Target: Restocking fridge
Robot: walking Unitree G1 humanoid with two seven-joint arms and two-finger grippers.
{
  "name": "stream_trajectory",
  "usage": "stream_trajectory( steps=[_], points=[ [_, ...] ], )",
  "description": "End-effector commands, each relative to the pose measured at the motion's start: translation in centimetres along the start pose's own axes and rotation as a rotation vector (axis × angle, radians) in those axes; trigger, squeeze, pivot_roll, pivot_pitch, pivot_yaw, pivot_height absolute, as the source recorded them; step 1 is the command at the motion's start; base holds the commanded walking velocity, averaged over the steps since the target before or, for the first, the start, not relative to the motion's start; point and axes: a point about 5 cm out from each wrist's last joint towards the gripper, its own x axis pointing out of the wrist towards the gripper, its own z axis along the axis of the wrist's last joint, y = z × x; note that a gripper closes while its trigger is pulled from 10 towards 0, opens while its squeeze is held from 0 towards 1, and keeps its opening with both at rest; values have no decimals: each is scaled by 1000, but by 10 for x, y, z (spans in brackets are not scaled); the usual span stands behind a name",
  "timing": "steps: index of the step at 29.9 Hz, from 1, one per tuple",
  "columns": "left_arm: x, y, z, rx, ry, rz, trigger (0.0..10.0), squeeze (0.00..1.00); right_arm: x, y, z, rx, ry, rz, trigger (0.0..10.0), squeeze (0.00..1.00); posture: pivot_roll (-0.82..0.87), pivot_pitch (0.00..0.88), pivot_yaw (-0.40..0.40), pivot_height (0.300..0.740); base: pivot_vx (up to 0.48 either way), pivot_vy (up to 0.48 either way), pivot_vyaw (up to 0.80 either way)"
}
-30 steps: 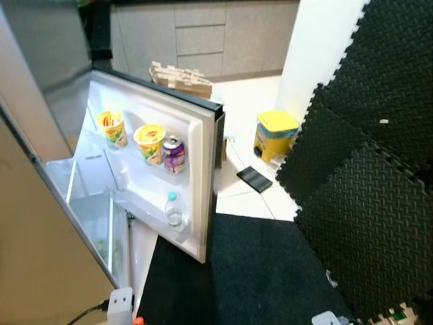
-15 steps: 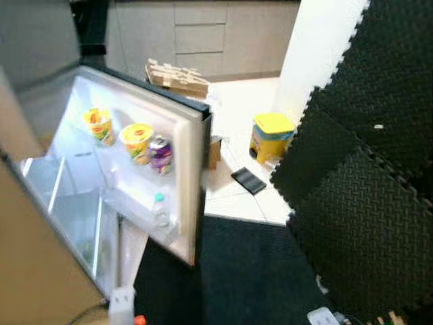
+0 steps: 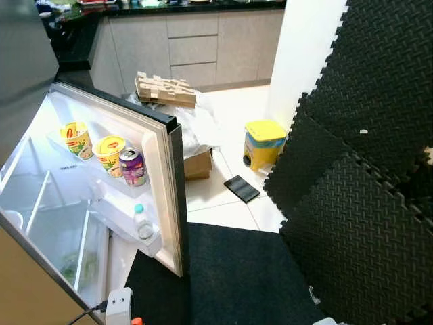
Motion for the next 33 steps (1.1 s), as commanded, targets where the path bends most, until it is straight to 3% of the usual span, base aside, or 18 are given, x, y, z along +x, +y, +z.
stream_trajectory(
  steps=[1, 8, 21, 33],
  points=[
    [-2, -2, -14, 30, 64, -24, 10000, 0, 0, 2, 1, -7, -1, 10, 10000, 0, -62, 0, -27, 740, 0, -480, 0],
    [-2, -1, -14, -15, 54, 4, 10000, 0, 0, 5, 3, -12, -5, 14, 10000, 0, -62, 0, -27, 740, 0, -480, 0],
    [-2, 1, -12, 7, 56, 15, 10000, 0, 1, 7, 14, 6, -55, 73, 10000, 0, -64, 0, -20, 740, 0, 0, 0],
    [-4, 7, -11, 32, 48, 35, 10000, 0, 1, 15, 25, 0, -88, 108, 10000, 0, -48, 0, -14, 740, 0, 0, 769]
  ],
)
